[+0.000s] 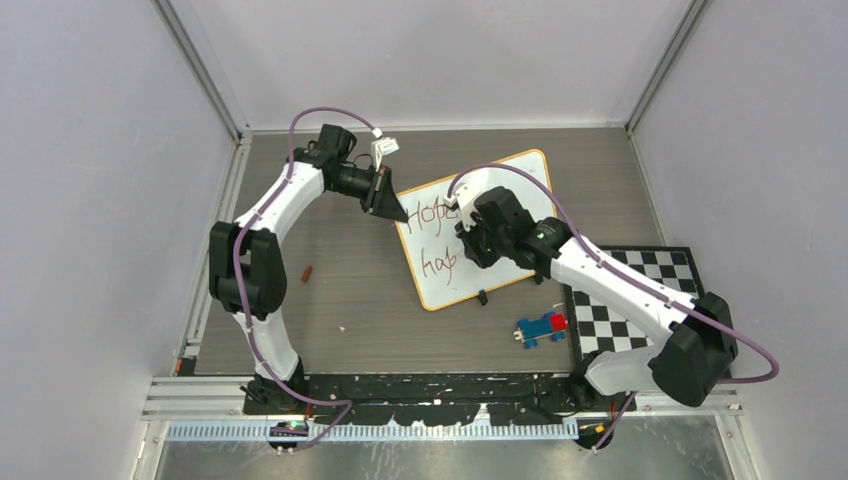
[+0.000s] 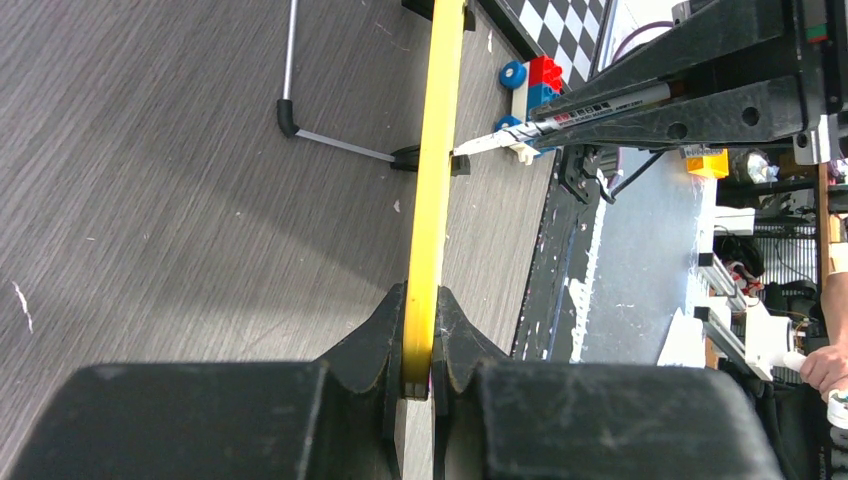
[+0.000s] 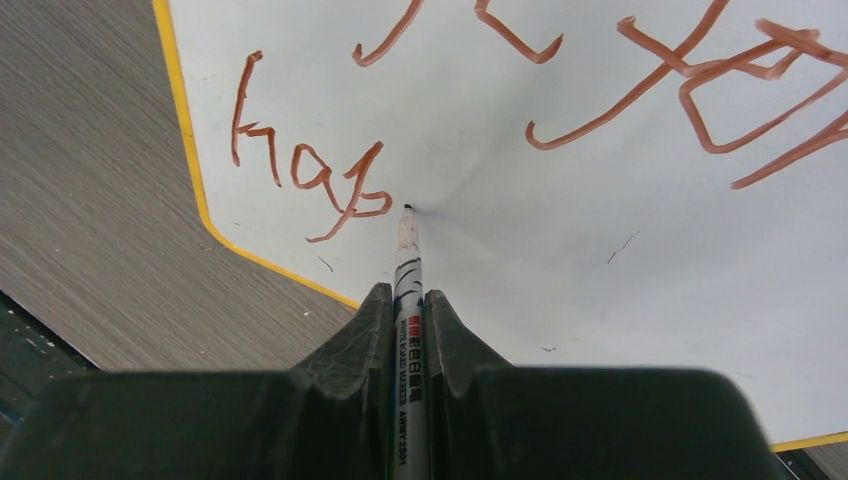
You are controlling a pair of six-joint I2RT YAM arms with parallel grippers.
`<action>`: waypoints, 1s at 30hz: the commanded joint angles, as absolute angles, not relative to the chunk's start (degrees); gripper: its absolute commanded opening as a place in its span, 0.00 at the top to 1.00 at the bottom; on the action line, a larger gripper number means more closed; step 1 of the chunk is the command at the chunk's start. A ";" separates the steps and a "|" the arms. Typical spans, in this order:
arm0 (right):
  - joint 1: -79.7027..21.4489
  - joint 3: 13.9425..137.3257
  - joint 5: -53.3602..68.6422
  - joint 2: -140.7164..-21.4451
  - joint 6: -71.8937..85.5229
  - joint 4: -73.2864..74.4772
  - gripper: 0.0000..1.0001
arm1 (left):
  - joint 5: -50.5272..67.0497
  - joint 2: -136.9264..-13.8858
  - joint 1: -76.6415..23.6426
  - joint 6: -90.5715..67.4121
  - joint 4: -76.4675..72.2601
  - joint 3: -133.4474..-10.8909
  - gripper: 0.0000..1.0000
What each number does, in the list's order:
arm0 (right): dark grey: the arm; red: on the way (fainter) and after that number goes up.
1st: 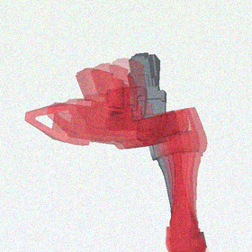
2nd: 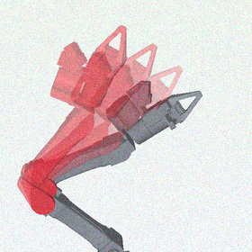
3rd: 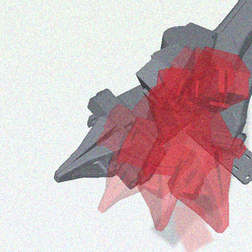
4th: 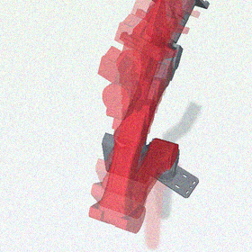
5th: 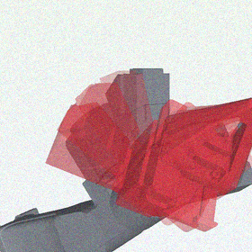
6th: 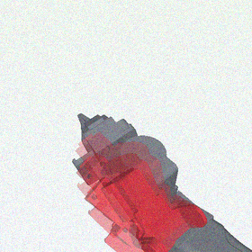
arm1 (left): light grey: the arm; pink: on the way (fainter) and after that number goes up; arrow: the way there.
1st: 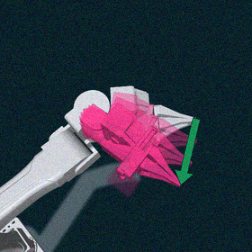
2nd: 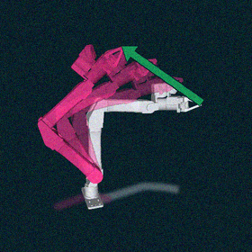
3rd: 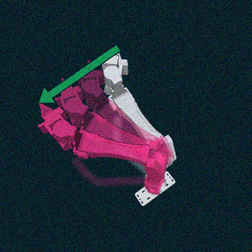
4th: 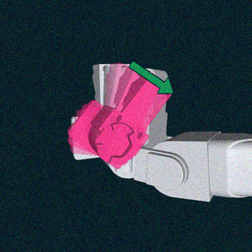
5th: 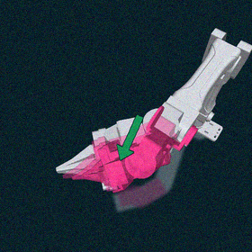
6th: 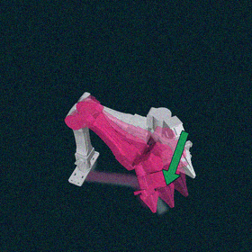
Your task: Write a sentence on the whiteboard
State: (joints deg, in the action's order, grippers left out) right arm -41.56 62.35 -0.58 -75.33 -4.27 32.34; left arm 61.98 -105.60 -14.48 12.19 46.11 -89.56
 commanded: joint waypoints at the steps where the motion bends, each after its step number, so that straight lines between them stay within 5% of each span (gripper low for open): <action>1: -41.03 64.44 -2.54 -76.53 -5.28 29.56 1.00 | 56.69 -104.13 -14.33 14.15 46.15 -90.52 1.00; 30: -38.00 61.00 3.08 -74.62 -4.42 32.01 1.00 | 56.61 -104.81 -14.33 13.82 45.98 -90.70 1.00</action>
